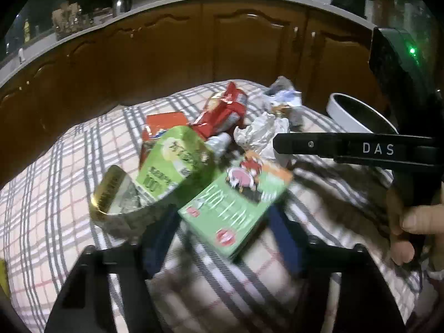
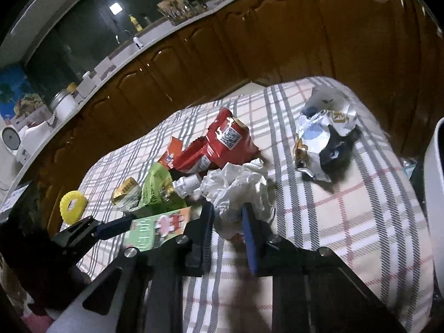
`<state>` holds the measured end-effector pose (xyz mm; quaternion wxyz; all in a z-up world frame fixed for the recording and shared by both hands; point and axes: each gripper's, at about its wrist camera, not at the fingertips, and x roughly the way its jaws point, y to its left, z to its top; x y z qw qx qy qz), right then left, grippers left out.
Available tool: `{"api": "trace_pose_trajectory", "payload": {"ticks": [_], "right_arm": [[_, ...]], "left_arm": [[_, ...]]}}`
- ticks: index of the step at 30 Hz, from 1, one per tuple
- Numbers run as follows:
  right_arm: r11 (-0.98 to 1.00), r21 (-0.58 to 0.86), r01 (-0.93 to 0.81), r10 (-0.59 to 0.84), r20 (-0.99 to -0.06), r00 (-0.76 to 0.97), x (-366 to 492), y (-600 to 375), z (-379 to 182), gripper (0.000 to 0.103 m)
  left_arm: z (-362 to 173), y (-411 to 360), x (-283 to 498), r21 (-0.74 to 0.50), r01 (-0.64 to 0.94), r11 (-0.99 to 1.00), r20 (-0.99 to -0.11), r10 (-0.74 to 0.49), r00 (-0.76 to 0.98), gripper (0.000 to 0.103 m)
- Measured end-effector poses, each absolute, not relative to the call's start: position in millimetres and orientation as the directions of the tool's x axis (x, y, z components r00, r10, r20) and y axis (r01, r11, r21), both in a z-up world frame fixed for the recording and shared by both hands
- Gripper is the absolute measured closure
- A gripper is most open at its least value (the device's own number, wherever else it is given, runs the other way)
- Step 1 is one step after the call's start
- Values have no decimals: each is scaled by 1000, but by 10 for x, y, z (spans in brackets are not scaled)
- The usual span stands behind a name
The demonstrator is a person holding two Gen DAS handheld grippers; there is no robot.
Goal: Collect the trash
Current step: 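Grasp the crumpled white plastic with the right tool while the left tool grasps the green juice box, then carry the plastic and juice box over the white bowl and open both tools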
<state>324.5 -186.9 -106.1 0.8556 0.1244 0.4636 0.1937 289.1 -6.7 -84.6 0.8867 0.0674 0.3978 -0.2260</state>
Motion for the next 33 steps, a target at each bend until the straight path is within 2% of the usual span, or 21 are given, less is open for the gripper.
{"api": "trace_pose_trajectory", "payload": {"ticks": [5,13,23,33], "right_arm": [[888,409,-211,457,-724,517,3055,-2041,-939,84],[893,421,-161,432,-699,569,2753,-2448,-756,86],[904,413,-105,382,-676,630,2380,-2890,-569,86],[912,409,-28,318,-661,680,2125,-3374,-472,86]], "left_arm": [[-834,-194,2700,-4,482,876,-736,-329,591,46],[-761,-289,2401,-94,469,878,-728,-382,570,48],[-568,-437,2224,-223,429,875,-673,-457,581,49],[-448,-816,2180,-223,476,851,-654,-492,574,50]]}}
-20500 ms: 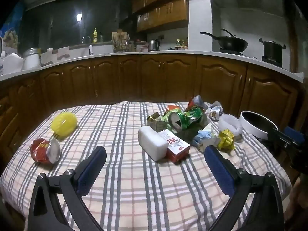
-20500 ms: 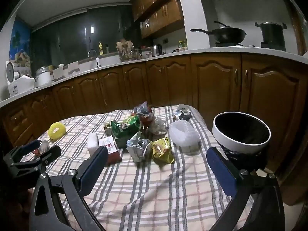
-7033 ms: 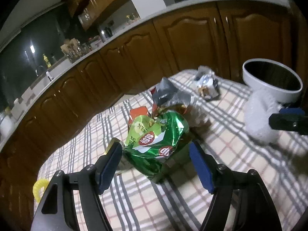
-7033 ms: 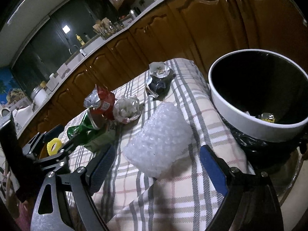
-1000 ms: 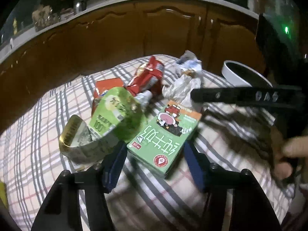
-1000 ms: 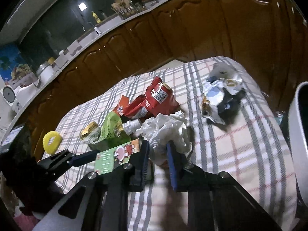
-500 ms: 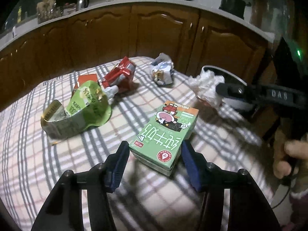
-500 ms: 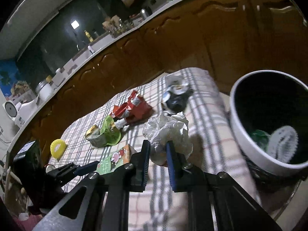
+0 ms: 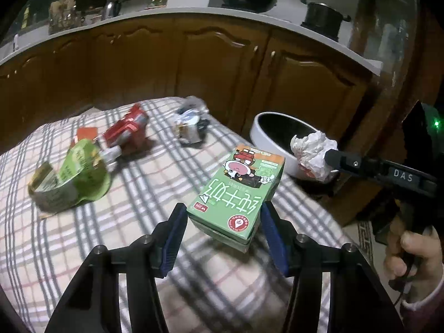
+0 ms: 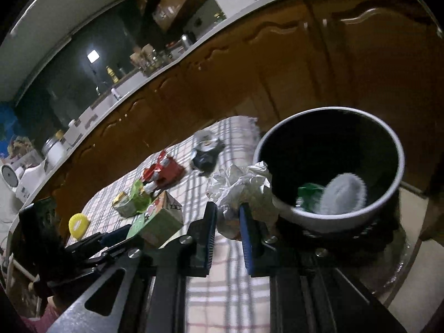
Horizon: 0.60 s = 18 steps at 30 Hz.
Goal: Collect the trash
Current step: 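Carry the plastic and juice box over the white bowl and open both tools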
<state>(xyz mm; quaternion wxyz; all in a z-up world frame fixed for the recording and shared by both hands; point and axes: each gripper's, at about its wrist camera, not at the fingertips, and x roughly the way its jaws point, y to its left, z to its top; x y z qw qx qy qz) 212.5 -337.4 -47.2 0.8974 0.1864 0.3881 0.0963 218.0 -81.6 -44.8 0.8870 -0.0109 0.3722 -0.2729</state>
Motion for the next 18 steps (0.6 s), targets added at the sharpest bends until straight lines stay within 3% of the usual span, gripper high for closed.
{"api": "trace_pose_trajectory", "payload": {"ticks": [18], "right_arm": [[912,409,38,258,-641,723,2039,-3887,-409,86]], "left_arm": [[-254,-1465,2356,-195,551,811,-626,-535,567,51]]}}
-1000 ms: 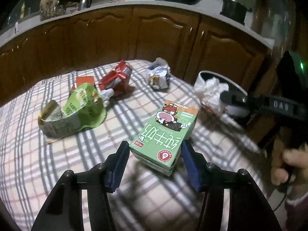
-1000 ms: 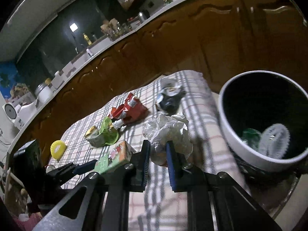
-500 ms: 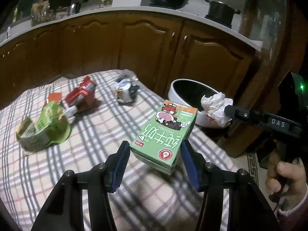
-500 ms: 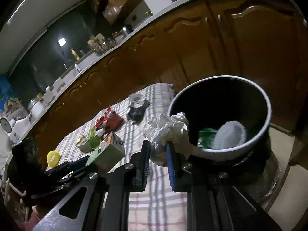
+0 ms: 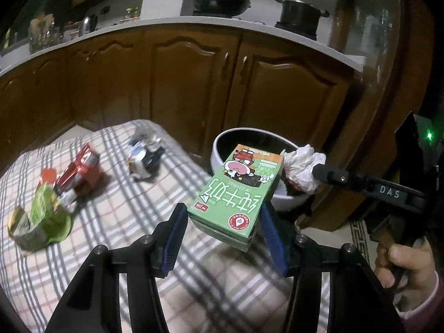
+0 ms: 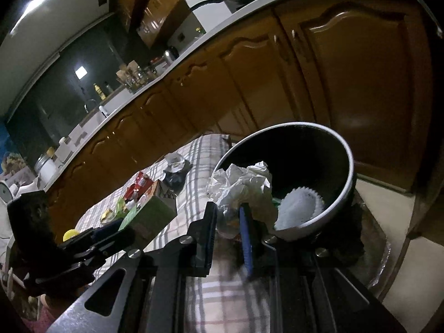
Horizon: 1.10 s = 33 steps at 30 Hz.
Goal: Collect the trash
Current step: 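Carry the plastic and juice box over the white bowl and open both tools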
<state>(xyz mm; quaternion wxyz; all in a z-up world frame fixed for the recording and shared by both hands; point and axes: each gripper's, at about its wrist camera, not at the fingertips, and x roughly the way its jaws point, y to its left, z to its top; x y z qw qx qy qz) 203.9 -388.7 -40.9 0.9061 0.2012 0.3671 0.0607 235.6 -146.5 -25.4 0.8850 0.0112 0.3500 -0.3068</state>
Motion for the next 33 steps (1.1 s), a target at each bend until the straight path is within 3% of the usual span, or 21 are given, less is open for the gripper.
{"api": "trace_pose_trajectory", "payload": {"ticks": [33], "right_arm": [[946,312,93,168,-712,681,2487,-4328,-516,86]], "left_arm": [[-439,-2461,3059,-125,551,825,-687,-472,552,51]]}}
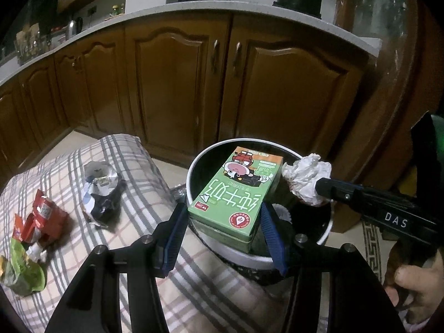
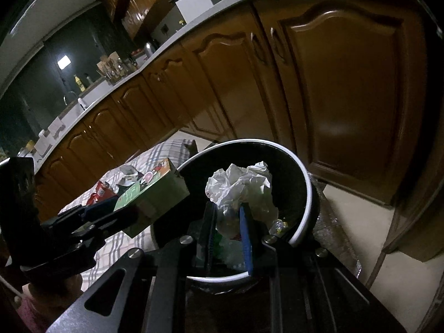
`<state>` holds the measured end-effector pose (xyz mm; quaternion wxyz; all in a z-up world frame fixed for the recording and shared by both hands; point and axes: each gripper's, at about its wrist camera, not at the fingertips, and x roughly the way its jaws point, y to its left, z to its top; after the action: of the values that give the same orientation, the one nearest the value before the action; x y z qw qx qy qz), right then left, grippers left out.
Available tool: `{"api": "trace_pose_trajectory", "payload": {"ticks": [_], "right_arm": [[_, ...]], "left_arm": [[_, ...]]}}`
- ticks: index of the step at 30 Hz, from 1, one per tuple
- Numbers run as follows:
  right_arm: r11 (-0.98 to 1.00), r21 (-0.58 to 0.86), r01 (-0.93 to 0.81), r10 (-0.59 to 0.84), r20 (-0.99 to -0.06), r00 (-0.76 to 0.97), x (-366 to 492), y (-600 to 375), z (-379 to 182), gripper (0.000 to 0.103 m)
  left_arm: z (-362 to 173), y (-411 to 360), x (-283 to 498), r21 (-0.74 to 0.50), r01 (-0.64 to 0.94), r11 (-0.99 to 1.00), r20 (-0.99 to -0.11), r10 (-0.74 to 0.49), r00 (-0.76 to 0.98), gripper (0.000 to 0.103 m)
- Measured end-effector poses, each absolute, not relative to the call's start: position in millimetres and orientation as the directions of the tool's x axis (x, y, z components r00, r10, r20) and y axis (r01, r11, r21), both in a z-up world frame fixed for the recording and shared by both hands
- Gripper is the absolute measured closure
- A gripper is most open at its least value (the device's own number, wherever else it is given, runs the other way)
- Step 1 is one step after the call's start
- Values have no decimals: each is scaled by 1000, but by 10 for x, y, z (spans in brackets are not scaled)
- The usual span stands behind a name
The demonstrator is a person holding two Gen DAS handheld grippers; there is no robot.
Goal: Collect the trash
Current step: 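Carry the plastic and juice box over the white bowl and open both tools, then move both open tools from the bowl back over the table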
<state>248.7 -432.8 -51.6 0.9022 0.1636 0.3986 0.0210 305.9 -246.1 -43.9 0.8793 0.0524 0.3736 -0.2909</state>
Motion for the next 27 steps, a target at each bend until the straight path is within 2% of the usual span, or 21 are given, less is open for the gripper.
{"api": "trace_pose_trajectory", "payload": {"ticks": [7,9,14,16,18,24,27], "right_arm": [[940,325,106,177,-728,662,2587,-4424,-578,80],[936,335,110,183,-730,659,2596,-4450,-592,71],[925,361,115,196,-715,672,2519,-4449,-574,55],[921,373,114,201,-705,680,2487,-4434,-559,46],[915,387,113,206,-690,693,2421,-4390,-528,29],[909,409,81,234,-662,712,2260,-4113,-464,16],[910,411,57,252,-656,712,2198,-3937,-461,13]], "left_arm": [[-509,-2556,3124,-139,550,824,-711,-470,524,49],[-502,-2543,3130,-151,546,824,-710,-475,520,45],[-479,-2372,3082,-174,526,832,-698,-482,530,42],[-483,-2250,3022,-184,513,838,-689,-482,541,40],[-506,-2106,2957,-196,495,846,-684,-480,549,37],[-598,-1656,2736,-221,442,869,-686,-460,563,36],[-601,-1418,2593,-200,417,887,-685,-431,588,36]]}}
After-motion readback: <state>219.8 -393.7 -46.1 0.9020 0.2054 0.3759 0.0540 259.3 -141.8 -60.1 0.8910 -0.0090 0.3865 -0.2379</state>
